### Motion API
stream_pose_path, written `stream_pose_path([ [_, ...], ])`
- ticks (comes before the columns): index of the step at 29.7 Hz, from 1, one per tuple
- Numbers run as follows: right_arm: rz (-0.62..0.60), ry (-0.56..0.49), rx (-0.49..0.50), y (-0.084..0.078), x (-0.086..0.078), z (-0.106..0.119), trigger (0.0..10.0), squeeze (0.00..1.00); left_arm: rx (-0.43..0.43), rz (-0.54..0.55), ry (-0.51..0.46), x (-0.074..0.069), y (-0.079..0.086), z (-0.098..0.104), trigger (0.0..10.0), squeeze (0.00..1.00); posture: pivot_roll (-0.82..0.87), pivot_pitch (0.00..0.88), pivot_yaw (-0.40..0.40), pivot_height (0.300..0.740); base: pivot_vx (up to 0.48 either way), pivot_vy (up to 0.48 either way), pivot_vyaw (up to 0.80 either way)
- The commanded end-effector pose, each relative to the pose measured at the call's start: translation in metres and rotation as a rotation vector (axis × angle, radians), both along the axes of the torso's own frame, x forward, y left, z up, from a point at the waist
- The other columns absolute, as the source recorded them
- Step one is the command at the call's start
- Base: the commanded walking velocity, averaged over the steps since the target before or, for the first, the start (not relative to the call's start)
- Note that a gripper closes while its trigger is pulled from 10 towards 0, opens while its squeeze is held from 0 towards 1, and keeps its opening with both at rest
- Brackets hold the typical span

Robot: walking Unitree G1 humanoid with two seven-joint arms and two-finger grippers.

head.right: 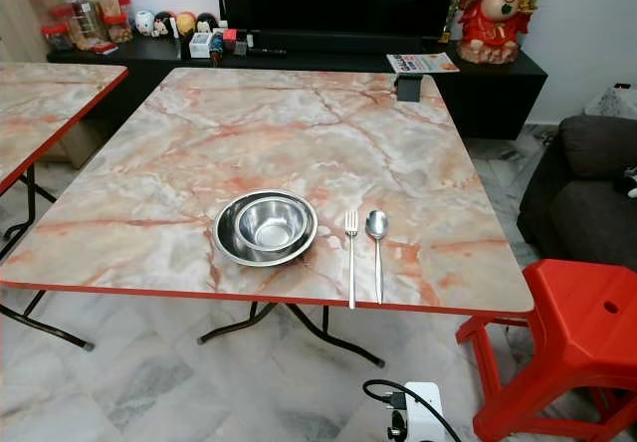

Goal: Setting the table

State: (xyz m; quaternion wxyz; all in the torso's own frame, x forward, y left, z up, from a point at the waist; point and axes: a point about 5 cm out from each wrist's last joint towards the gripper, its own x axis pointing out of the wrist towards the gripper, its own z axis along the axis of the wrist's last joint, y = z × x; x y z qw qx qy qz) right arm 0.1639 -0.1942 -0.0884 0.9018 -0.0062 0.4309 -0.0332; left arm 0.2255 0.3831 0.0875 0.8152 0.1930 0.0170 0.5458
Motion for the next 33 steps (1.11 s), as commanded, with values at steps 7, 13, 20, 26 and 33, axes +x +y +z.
stream_pose_path([
  [7, -0.023, 0.001, -0.003, -0.005, 0.001, 0.001, 10.0, 0.0, 0.002, -0.425, -0.23, 0.082, -0.036, 0.084, 10.0, 0.0, -0.02, 0.0, -0.019, 0.74, 0.0, 0.0, 0.0],
  [13, -0.034, -0.003, 0.001, -0.004, 0.003, 0.001, 10.0, 0.0, -0.288, -0.794, -0.095, 0.133, -0.091, 0.088, 10.0, 0.0, -0.03, 0.0, -0.007, 0.74, 0.0, 0.0, 0.0],
  [20, -0.074, -0.01, 0.016, -0.001, 0.002, 0.001, 10.0, 0.0, -0.472, -1.057, 0.005, 0.156, -0.133, 0.098, 10.0, 0.0, -0.04, 0.0, 0.038, 0.74, 0.0, 0.0, 0.0],
  [26, -0.113, 0.005, 0.033, 0.004, -0.007, -0.004, 10.0, 0.0, -0.499, -1.176, 0.12, 0.165, -0.147, 0.106, 10.0, 0.0, -0.06, 0.0, 0.081, 0.74, 0.0, 0.0, 0.0],
  [33, -0.124, 0.018, 0.032, 0.0, -0.013, -0.005, 10.0, 0.0, -0.573, -1.287, 0.273, 0.166, -0.171, 0.105, 10.0, 0.0, -0.05, 0.0, 0.068, 0.74, 0.0, 0.0, 0.0],
])
